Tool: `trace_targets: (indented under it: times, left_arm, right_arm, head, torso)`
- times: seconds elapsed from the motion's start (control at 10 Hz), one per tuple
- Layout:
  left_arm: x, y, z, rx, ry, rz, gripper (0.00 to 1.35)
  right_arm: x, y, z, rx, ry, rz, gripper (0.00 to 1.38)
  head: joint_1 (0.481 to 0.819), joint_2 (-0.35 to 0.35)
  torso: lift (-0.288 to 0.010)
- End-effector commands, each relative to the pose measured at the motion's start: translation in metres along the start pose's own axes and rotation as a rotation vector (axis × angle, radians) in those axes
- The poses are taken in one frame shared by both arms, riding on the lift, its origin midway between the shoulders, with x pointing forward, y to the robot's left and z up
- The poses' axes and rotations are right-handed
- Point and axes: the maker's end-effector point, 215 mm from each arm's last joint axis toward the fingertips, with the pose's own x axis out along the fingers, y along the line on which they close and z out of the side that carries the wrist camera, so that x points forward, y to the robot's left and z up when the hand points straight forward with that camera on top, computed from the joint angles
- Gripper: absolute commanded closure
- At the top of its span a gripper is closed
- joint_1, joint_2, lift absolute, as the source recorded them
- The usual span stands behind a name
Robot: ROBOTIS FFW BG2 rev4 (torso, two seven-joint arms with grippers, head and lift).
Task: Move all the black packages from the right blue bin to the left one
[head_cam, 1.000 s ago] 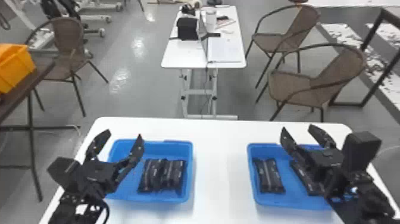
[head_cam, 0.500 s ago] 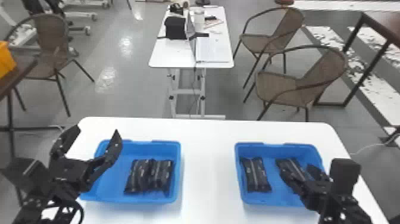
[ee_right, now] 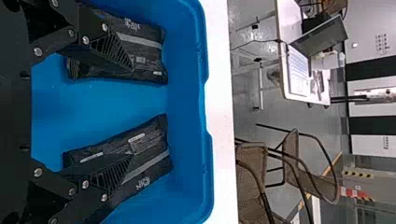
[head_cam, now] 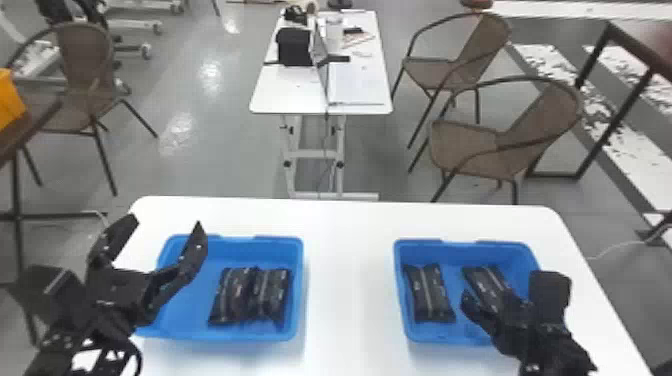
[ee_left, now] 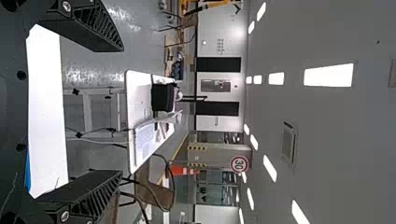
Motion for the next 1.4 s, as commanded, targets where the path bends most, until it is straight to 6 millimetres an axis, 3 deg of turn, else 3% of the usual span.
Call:
trace_targets:
  times: [0.0, 0.4, 0.7, 0.9, 1.2, 1.3]
  left_arm:
    - [0.001, -0.002, 0.0, -0.006, -0.002, -0.002, 0.1]
    - [0.002, -0.003, 0.004, -0.002, -0.012, -0.003, 0.09]
    - [0.003, -0.004, 0.005, -0.002, -0.015, -0.005, 0.09]
    - [0.003, -0.003, 0.004, -0.007, -0.014, -0.003, 0.09]
    - [0.0, 0.0, 0.0, -0.013, -0.005, 0.002, 0.09]
    - [0.0, 0.0, 0.0, -0.011, -0.006, 0.002, 0.09]
  right_arm:
    - [0.011, -0.016, -0.004, 0.001, 0.036, -0.008, 0.41]
    - [0.03, -0.051, 0.002, -0.008, 0.079, -0.028, 0.41]
    - [0.041, -0.057, -0.006, 0.0, 0.116, -0.028, 0.41]
    - [0.038, -0.058, -0.013, -0.018, 0.14, -0.031, 0.41]
    - [0.032, -0.075, -0.024, -0.077, 0.189, -0.087, 0.41]
    - [0.034, -0.078, -0.021, -0.099, 0.195, -0.093, 0.41]
  head:
    - [0.695, -0.036]
    - [0.695, -0.08]
    - [0.695, -0.102]
    - [0.695, -0.103]
    - [0.695, -0.112]
    - [0.695, -0.117]
  torso:
    - [0.0]
    - [0.0]
    - [0.0]
    - [0.0]
    - [0.0]
    - [0.0]
